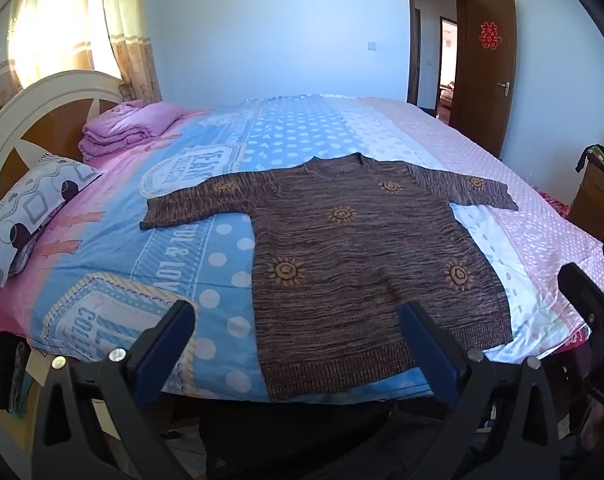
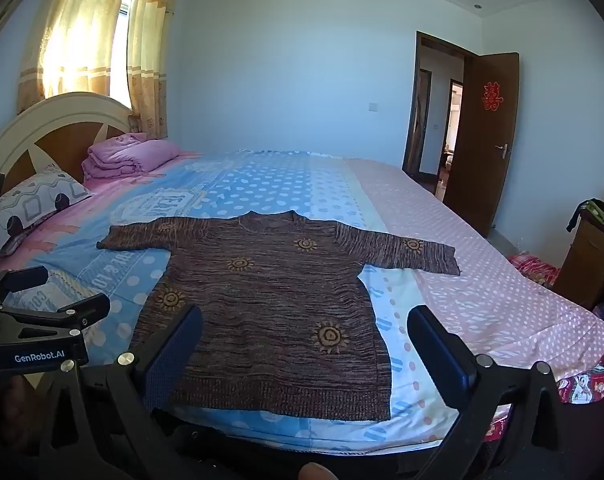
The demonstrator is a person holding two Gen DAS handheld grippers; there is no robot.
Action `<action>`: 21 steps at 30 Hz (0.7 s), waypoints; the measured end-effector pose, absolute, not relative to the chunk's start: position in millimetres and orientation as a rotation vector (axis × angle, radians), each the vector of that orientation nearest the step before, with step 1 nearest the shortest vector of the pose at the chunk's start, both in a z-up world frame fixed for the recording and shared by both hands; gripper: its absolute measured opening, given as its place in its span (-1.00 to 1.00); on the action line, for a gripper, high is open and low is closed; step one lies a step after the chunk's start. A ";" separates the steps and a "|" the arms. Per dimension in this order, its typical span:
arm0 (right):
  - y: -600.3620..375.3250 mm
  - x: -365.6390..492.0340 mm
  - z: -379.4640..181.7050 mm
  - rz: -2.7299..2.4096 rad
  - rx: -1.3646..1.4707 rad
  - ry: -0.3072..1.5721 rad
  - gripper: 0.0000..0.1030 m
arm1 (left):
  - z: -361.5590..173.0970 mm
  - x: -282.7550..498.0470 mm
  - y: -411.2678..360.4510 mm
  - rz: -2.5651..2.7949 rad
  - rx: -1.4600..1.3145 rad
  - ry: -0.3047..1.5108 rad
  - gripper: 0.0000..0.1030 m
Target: Fold small clothes
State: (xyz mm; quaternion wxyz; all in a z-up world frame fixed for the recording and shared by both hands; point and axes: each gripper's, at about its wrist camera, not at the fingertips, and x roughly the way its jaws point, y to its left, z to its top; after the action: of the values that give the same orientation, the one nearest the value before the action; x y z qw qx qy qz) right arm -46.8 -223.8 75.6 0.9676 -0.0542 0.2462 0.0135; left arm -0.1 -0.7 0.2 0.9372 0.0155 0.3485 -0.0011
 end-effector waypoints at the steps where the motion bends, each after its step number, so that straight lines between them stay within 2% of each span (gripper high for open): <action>1: -224.3 -46.6 75.9 0.027 -0.110 0.497 0.98 | 0.5 -0.2 -0.7 -0.004 0.031 0.710 1.00; 21: -221.4 -45.4 71.7 0.035 -0.112 0.506 0.98 | -2.0 0.4 -2.7 -0.003 0.028 0.703 1.00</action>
State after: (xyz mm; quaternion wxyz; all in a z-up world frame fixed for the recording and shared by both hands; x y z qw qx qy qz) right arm -45.4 -221.4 71.7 0.9665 -0.0553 0.2500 0.0171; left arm 0.4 -2.7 -2.0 0.9388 0.0139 0.3443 -0.0017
